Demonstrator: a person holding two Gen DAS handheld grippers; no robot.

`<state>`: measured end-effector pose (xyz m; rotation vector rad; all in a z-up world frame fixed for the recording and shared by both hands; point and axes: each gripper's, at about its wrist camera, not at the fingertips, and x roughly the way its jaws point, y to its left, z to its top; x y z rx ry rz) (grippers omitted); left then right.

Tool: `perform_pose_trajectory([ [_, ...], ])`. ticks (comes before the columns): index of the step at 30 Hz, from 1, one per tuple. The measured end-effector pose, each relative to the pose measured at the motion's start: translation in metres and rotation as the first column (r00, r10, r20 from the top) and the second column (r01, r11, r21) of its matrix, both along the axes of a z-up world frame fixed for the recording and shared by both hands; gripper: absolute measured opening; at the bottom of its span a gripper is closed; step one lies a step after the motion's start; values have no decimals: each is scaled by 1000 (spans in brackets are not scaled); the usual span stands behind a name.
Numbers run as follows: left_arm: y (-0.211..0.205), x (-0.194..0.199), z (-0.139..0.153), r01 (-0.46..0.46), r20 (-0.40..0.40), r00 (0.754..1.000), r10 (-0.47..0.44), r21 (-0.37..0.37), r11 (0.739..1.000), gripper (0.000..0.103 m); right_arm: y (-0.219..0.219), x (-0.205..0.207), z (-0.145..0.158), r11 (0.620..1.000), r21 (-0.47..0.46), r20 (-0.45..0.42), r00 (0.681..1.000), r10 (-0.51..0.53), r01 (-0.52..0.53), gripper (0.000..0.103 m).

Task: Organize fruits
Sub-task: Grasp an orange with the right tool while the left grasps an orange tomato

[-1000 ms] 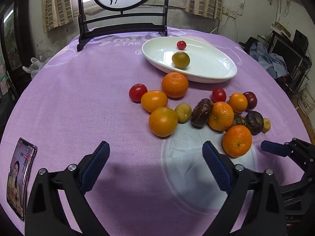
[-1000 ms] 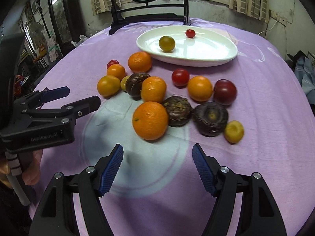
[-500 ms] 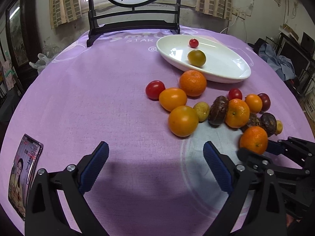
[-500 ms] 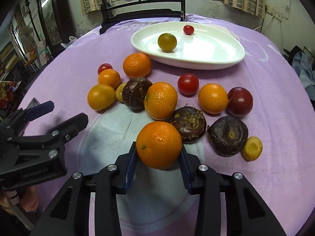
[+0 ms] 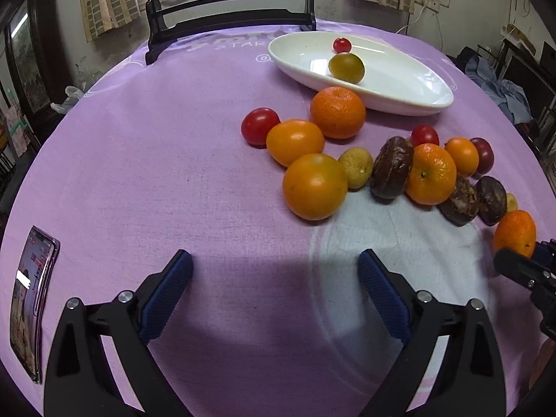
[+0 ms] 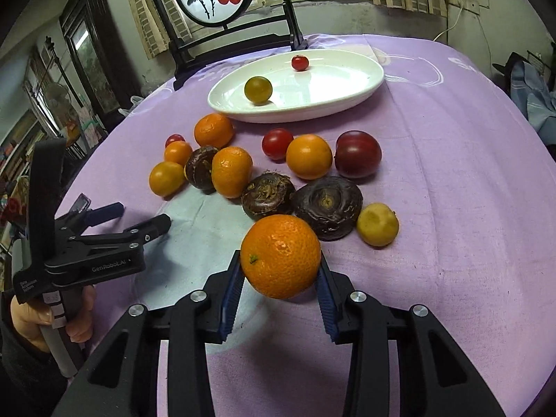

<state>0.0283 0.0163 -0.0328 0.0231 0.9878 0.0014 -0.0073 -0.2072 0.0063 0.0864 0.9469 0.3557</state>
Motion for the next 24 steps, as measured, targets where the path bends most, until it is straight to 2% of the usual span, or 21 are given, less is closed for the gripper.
perform_pose_trajectory([
  [3,-6,6,1,22,-6,1000,-22,5,1000,90,-3,-2,1,999,33,8,1000,18,-18,40],
  [8,-14,24,5,58,-20,998,-58,-1,998,71,-2,-5,1,998,41,12,999,39,-40,40],
  [12,-23,34,7,94,-13,996,-94,0,996,51,-1,-7,3,999,31,29,999,43,-44,40],
  [14,-27,36,8,102,1,995,-102,26,994,40,-2,-7,3,999,24,32,999,44,-45,40],
  [17,-32,31,9,116,6,993,-117,63,991,40,0,-7,1,999,17,29,998,48,-48,40],
  [24,-29,-1,30,146,37,988,-147,24,989,40,-3,-8,3,999,31,50,998,32,-33,40],
])
